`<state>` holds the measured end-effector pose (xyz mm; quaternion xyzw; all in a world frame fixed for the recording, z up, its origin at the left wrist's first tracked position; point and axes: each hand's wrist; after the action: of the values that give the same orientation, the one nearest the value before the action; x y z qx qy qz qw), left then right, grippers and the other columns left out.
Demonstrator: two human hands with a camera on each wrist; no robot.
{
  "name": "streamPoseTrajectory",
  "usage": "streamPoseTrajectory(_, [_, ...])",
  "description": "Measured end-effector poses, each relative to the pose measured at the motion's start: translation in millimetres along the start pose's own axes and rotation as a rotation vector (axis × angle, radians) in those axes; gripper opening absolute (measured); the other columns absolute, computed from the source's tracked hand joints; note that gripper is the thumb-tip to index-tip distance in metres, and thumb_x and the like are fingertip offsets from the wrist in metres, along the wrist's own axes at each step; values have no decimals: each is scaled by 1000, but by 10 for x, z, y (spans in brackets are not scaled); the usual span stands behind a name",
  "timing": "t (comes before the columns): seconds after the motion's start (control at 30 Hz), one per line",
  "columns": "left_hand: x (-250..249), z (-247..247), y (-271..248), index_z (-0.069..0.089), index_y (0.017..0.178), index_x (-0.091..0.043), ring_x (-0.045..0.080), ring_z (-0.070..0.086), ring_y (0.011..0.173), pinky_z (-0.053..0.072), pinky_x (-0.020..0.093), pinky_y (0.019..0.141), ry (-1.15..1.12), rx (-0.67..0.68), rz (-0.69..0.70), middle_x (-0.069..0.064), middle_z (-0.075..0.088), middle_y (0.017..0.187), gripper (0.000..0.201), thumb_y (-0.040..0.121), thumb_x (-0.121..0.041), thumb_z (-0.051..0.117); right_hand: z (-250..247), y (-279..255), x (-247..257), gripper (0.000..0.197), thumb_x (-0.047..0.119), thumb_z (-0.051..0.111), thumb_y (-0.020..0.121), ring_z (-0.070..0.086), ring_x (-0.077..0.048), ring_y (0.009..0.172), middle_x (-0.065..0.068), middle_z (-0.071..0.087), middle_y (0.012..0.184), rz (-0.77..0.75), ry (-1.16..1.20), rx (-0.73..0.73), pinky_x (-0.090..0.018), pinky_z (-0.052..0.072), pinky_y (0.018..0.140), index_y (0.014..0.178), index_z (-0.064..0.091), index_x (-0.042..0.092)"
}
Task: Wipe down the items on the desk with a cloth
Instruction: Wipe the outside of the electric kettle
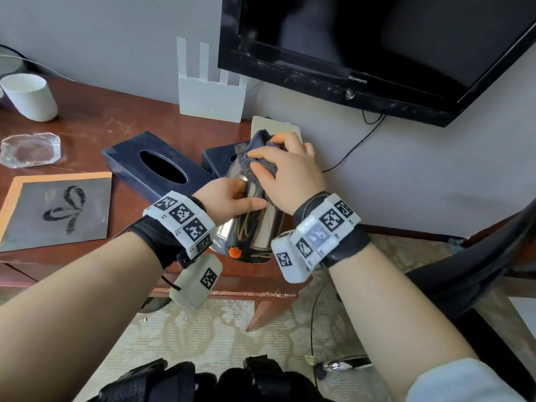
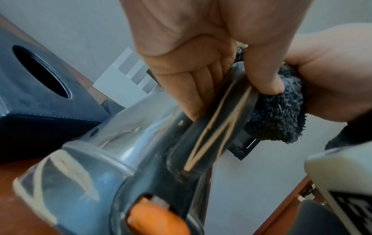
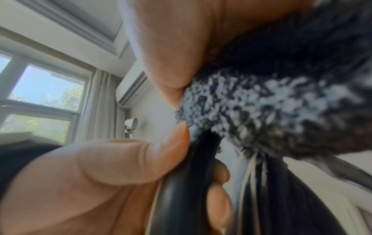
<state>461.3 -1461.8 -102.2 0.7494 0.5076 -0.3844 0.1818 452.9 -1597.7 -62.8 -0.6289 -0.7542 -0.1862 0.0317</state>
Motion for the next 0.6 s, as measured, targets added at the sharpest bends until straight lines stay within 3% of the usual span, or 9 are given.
streamPoseTrajectory(0.1, [7,6,18,57,85,-5,26,57,74,44,32,71,-33,1,-30,10,61,78,38,88,-42,55,5,178,-37,28,38,44,95,36,-25,116,5,43,127,105,34,13,-29,35,84,118,59,37])
streamPoseTrajectory(0.13, [13,2,11,59,95,-5,23,60,80,47,30,74,-29,7,-42,7,64,86,39,89,-43,54,5,247,-57,28,38,41,96,37,-25,116,5,43,127,152,58,35,-28,33,83,118,59,36])
streamPoseTrajectory(0.2, [22,7,-18,59,99,-13,11,61,77,47,19,71,-61,5,-49,-3,64,84,31,89,-41,54,-7,381,-111,30,35,37,96,40,-27,118,2,43,130,248,104,90,-29,32,85,117,59,34])
streamPoseTrajectory(0.27, [21,20,-25,60,100,-14,13,63,81,50,22,77,-78,5,-50,-4,65,85,30,88,-41,55,-31,478,-160,32,33,35,96,41,-31,119,-3,43,131,295,115,126,-31,34,92,117,60,31])
streamPoseTrajectory(0.37, [36,19,1,57,84,-6,27,61,80,50,41,82,-15,18,-62,11,64,82,39,87,-45,55,-47,400,-165,31,32,38,96,38,-31,118,-1,44,128,181,132,134,-33,33,98,116,61,33])
streamPoseTrajectory(0.43, [-3,11,-2,45,69,-9,24,51,69,44,40,72,23,2,-65,9,51,70,41,88,-44,54,-53,203,-139,27,33,44,95,35,-26,116,2,44,127,10,61,86,-31,34,93,116,62,35])
streamPoseTrajectory(0.5, [-50,7,17,45,71,-9,20,45,64,38,32,64,21,-13,-42,6,47,66,37,89,-41,53,-41,26,-116,24,33,50,93,32,-22,117,5,41,128,-145,-34,50,-30,35,87,112,64,36])
streamPoseTrajectory(0.6, [-82,23,43,48,75,-8,27,55,72,45,38,72,34,-26,-41,13,57,75,38,89,-43,53,-47,111,-154,20,34,50,93,33,-21,117,6,41,128,-89,34,85,-28,33,87,106,66,37])
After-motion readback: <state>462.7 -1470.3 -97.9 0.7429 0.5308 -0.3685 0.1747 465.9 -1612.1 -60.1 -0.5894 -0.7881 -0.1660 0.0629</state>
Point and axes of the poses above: each hand's wrist, its own y-axis towards the middle knuckle, its own z-axis out of the palm, x = y × z
